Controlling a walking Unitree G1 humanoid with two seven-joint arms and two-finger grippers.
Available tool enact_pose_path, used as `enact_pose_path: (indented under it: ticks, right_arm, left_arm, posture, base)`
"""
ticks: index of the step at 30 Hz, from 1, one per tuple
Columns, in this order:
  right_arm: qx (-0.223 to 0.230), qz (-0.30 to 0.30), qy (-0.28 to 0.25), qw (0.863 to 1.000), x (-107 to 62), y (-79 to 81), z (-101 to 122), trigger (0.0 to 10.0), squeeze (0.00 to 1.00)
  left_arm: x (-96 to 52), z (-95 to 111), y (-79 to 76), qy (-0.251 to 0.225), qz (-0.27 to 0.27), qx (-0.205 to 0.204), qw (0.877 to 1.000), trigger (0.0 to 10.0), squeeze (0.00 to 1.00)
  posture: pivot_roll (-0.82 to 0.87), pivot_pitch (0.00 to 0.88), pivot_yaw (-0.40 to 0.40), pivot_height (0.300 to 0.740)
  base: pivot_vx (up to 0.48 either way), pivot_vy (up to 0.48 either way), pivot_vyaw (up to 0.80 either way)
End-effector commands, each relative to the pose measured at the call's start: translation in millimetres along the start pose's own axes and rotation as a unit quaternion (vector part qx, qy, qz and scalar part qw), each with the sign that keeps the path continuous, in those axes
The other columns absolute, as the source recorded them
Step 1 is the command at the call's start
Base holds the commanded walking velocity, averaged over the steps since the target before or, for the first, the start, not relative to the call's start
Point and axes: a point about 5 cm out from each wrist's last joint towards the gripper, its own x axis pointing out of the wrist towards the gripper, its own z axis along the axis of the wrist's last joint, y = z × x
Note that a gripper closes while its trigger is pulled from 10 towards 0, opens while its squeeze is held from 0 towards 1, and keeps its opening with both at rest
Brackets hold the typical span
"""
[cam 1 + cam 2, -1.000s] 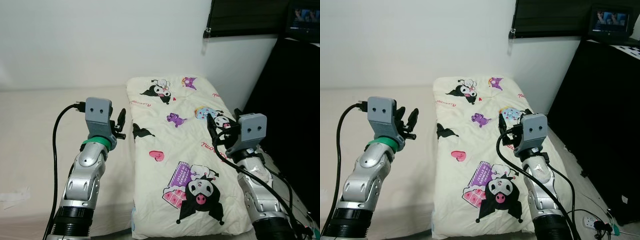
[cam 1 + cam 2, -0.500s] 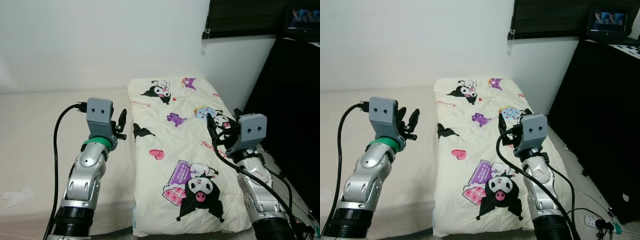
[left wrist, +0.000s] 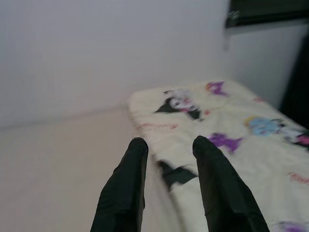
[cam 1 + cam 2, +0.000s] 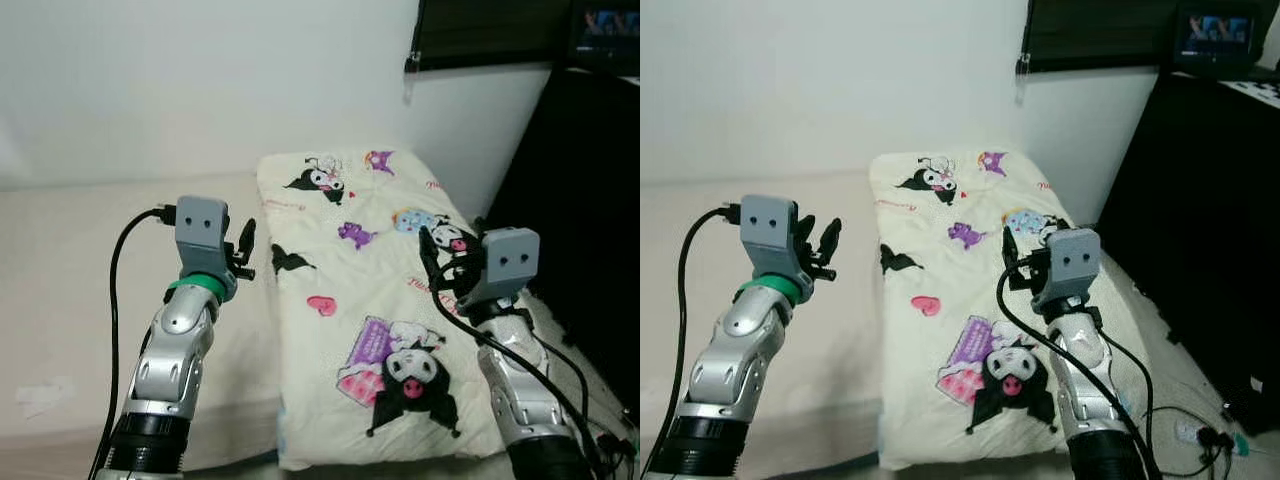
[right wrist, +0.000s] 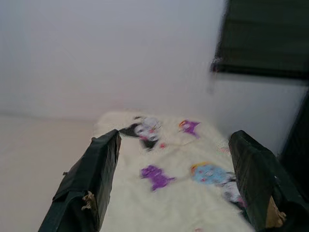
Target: Clean up the room
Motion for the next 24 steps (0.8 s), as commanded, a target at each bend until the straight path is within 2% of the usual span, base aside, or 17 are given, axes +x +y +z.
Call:
enact_pose_path:
  ticks: [1, 24]
  right_arm:
    - [0.0, 0.0, 0.005, 1.0, -3.1, 0.3, -3.7, 10.0, 0.0]
    - [0.001, -0.003, 0.006, 1.0, -4.3, 0.3, -5.3, 10.0, 0.0]
  left_arm:
    - [-0.5, -3.2, 0.7, 0.006, 0.0, -0.002, 1.0, 10.0, 0.0]
    - [-0.2, -3.2, 0.1, 0.007, -0.002, -0.002, 1.0, 10.0, 0.0]
  posture:
    - [-0.13, 0.049, 0.059, 0.74]
    - [-0.13, 0.054, 0.065, 0.74]
  base:
    - [0.0, 0.416, 0.0]
    - [0.0, 0.39, 0.0]
